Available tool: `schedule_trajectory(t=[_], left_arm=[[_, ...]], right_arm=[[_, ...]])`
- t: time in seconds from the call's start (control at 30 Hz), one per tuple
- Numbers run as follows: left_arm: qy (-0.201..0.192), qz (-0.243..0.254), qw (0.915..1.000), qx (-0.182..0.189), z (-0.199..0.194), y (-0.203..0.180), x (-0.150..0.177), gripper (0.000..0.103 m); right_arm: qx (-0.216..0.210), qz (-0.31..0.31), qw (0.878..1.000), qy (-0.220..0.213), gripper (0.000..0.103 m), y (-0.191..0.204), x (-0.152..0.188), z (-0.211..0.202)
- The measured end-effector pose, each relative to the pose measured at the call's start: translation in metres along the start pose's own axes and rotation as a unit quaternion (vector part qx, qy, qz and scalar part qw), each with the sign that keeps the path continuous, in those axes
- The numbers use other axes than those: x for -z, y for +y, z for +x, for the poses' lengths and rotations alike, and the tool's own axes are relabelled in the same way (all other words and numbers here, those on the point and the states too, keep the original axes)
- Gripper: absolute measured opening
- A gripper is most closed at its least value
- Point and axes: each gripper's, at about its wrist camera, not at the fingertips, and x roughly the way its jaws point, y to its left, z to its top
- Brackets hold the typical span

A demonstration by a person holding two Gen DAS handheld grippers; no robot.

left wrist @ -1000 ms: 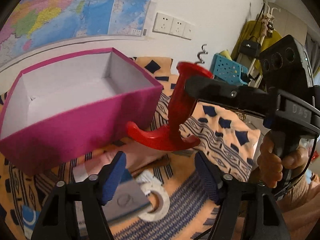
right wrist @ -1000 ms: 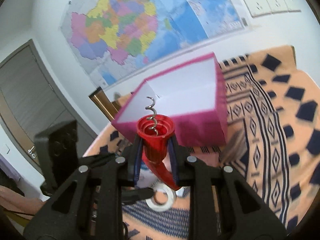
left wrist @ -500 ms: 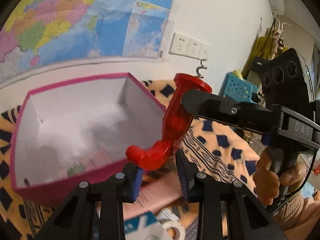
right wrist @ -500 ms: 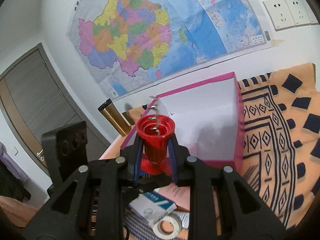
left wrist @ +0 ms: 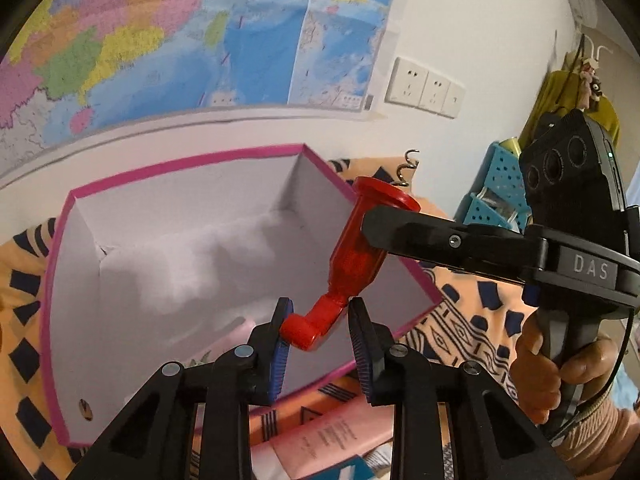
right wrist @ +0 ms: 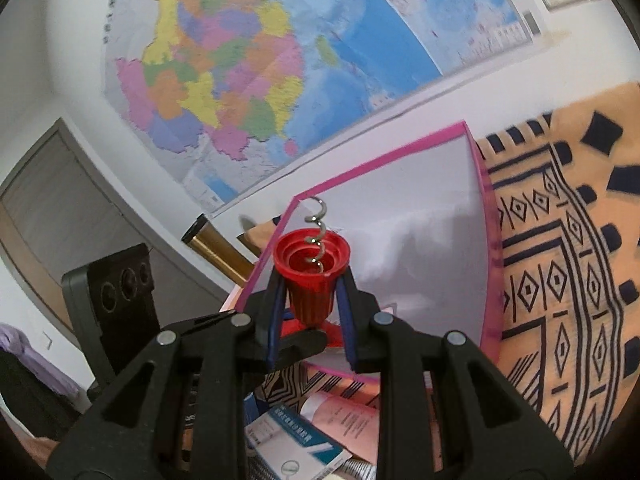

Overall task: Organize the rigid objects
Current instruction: 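Lift the corkscrew into the magenta box and open the right gripper, then grasp the white-and-blue medicine box with the right gripper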

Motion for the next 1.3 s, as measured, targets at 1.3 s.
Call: schedule_trajectory(t=[1.3], left_arm=[[-0.05, -0.012, 0.9973, -0.053, -0.054, 0.012, 0.033, 0.053]], right_arm=[[0.078, -0.074, 0.994, 0.0, 0.057, 0.017, 0.032, -0.038]])
